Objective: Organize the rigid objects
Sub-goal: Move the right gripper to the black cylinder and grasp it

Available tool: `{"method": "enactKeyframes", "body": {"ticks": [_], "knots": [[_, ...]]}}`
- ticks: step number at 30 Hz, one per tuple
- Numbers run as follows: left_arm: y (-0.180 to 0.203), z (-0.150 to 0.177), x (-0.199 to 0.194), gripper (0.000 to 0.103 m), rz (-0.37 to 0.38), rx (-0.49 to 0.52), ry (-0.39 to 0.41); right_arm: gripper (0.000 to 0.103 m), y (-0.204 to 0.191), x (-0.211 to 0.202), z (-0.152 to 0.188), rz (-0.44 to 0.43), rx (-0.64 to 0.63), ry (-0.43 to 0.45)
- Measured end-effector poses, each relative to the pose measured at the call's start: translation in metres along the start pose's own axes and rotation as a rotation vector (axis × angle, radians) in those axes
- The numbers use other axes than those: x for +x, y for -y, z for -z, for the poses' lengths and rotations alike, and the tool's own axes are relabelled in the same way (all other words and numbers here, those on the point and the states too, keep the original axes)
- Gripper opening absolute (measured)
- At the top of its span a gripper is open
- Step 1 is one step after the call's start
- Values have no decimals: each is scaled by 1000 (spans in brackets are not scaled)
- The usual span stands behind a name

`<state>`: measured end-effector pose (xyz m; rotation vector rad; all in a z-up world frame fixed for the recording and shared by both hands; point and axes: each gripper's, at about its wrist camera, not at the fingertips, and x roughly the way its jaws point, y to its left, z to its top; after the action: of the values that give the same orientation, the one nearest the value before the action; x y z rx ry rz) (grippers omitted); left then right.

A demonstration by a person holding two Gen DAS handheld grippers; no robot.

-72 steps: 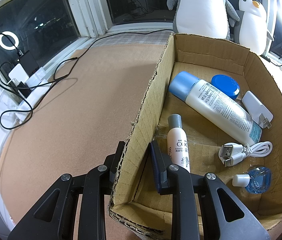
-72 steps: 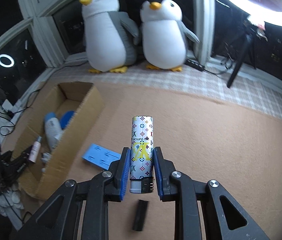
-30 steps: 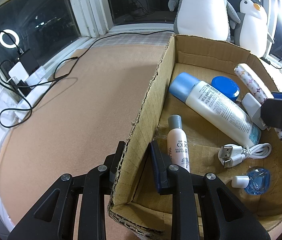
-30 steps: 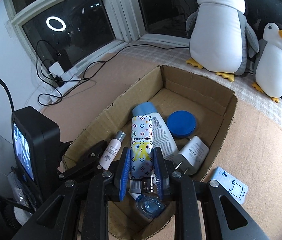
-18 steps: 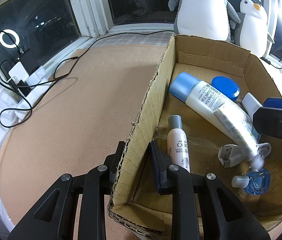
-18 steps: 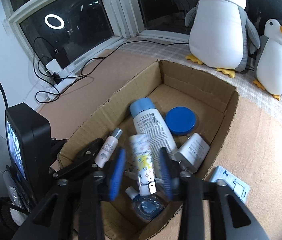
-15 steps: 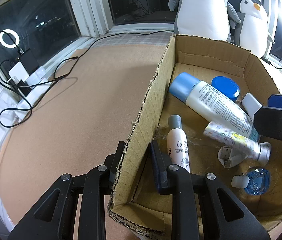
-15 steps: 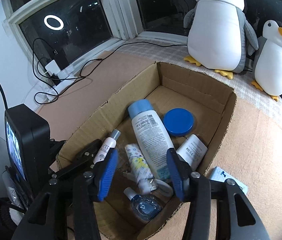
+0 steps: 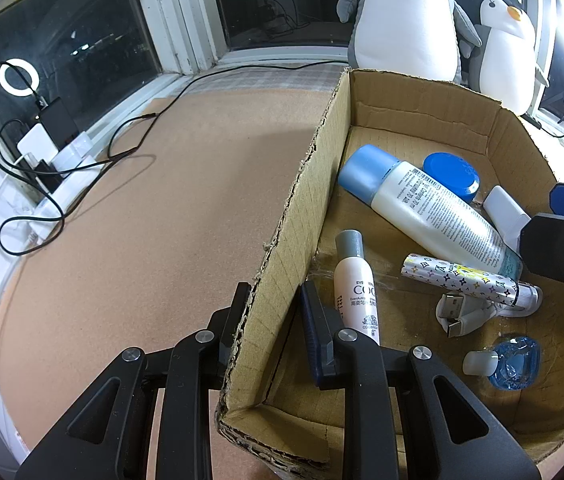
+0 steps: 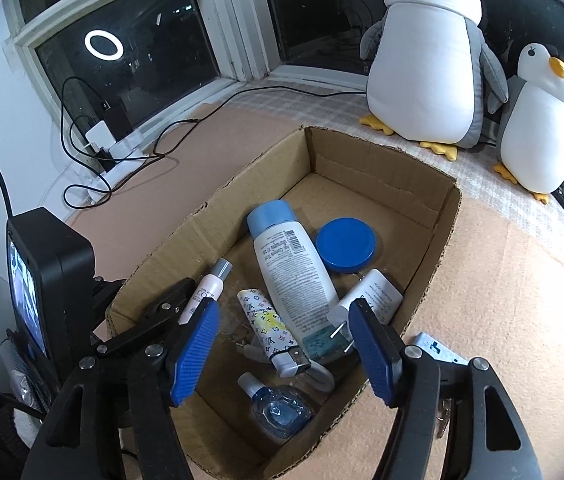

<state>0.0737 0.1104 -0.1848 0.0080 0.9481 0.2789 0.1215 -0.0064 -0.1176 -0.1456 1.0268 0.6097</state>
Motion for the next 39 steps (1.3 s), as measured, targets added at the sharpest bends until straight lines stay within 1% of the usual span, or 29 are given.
{"method": "enactKeyframes", "body": {"ticks": [3,8,16,22,25,31,37,38,39], "knots": [[0,0,0,22,0,1,0,67,0,-2,0,6,1,-1],[0,0,0,22,0,0,0,67,1,-9,4,17,4,2],[1,0,0,22,0,1,0,67,19,-30,18,14,71,12],[0,0,0,22,0,1,0,67,44,-53,37,39,148,28],[0,0,0,22,1,0,1,67,57,-64,47,69,180,36],[0,0,0,22,0,0,0,67,94,-86,74,133,289,47],[0,0,0,22,1,0,0,67,124,-94,98,179,369,20],[0,0,0,22,1,0,1,66,127,-93,101,180,378,13],[0,0,0,22,1,0,1,61,131,-92,104,179,389,3]]}}
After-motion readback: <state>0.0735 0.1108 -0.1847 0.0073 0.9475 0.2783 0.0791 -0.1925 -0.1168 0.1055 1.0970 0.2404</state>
